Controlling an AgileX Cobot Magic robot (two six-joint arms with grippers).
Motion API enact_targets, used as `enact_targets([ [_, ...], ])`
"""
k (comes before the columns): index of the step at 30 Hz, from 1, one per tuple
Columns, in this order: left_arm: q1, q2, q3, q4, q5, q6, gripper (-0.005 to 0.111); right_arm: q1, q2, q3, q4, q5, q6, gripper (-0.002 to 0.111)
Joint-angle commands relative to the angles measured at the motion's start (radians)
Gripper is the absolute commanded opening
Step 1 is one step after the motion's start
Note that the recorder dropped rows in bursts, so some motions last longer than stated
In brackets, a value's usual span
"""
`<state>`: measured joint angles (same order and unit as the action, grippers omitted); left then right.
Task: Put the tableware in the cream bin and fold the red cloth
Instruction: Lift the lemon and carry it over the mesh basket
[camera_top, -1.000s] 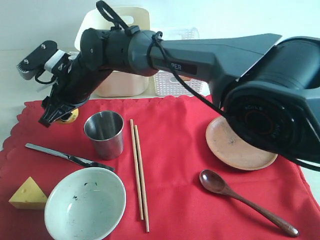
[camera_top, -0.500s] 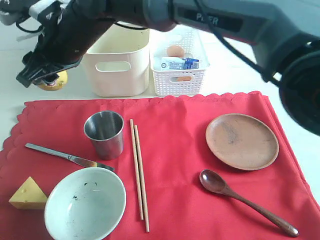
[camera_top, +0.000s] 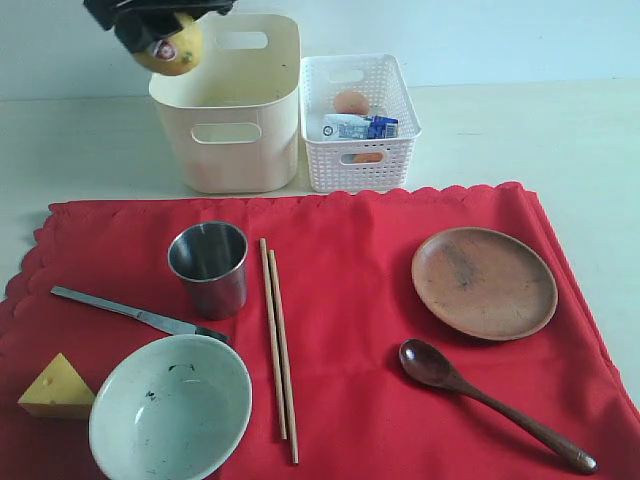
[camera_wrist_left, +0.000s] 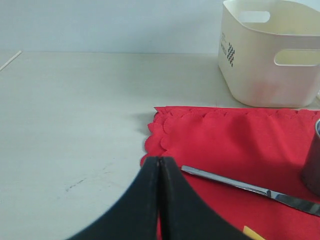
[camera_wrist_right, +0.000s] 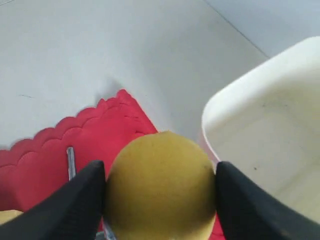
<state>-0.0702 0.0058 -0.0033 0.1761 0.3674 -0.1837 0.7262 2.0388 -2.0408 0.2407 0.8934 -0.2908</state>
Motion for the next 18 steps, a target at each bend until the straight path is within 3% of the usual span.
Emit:
enact_targets([
  [1,0.001,-0.006,0.003,-0.009,-0.006,-0.003,0.000,-0.064,-0.049,-0.001,-0.012,0.043,0.015,0.000],
  [18,0.001,-0.006,0.003,-0.009,-0.006,-0.003,0.000,-0.284,-0.018,-0.001,-0.014,0.038,0.073,0.000],
])
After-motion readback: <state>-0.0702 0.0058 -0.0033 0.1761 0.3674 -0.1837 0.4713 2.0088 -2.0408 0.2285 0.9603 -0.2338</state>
